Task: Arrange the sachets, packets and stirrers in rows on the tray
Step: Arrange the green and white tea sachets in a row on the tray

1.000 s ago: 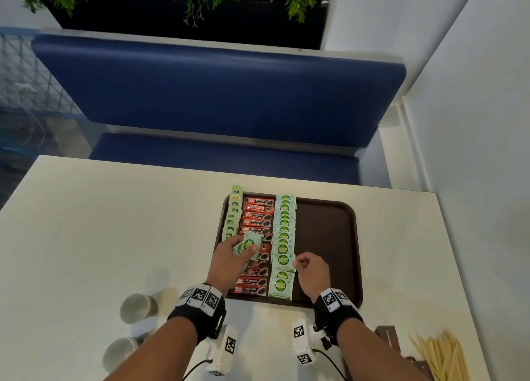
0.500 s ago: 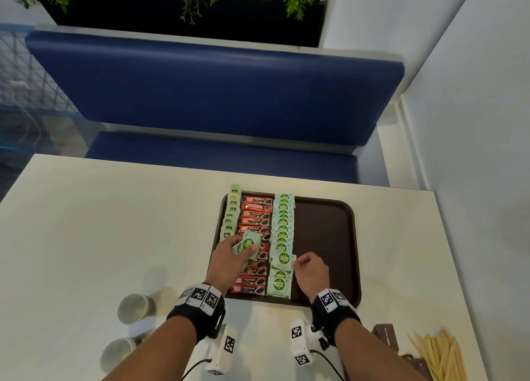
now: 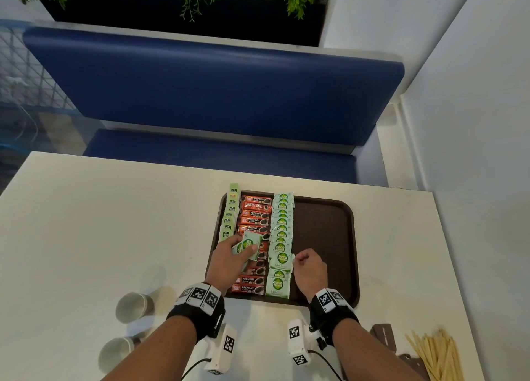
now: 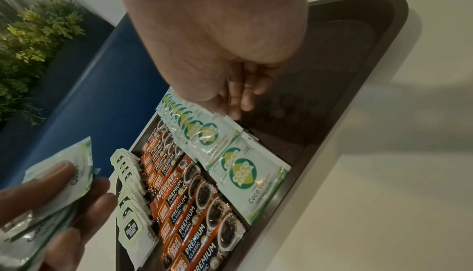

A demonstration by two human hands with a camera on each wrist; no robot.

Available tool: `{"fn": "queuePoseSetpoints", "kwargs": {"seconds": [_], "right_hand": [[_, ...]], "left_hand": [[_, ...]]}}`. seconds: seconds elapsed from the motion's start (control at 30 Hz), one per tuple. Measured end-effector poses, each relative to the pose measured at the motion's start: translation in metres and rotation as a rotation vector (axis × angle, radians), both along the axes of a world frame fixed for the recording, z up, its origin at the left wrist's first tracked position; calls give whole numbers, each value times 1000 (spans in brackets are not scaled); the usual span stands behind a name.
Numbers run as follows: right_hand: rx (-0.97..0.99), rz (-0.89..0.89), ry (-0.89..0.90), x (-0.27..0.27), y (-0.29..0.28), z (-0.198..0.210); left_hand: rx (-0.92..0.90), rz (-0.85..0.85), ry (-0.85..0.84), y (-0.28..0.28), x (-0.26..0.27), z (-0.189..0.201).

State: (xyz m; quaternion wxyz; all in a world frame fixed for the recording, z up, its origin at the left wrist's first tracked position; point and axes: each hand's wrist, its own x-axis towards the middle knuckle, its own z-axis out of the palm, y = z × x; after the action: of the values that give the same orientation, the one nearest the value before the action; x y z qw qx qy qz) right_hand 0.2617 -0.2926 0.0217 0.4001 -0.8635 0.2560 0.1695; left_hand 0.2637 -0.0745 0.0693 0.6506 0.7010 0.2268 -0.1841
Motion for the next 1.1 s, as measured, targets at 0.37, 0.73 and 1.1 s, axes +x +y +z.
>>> {"fn": "queuePoseSetpoints", "kwargs": {"seconds": [0.37, 0.73, 1.1], "right_hand": [[20, 4, -8, 0, 2, 5], [468, 225, -138, 15, 3, 51], [554, 165, 27, 15, -14, 63]], "left_hand": [[-1, 10, 40, 1, -3, -7], [-3, -126, -12, -18, 3, 12], [-9, -70, -75, -16, 5, 7]]}}
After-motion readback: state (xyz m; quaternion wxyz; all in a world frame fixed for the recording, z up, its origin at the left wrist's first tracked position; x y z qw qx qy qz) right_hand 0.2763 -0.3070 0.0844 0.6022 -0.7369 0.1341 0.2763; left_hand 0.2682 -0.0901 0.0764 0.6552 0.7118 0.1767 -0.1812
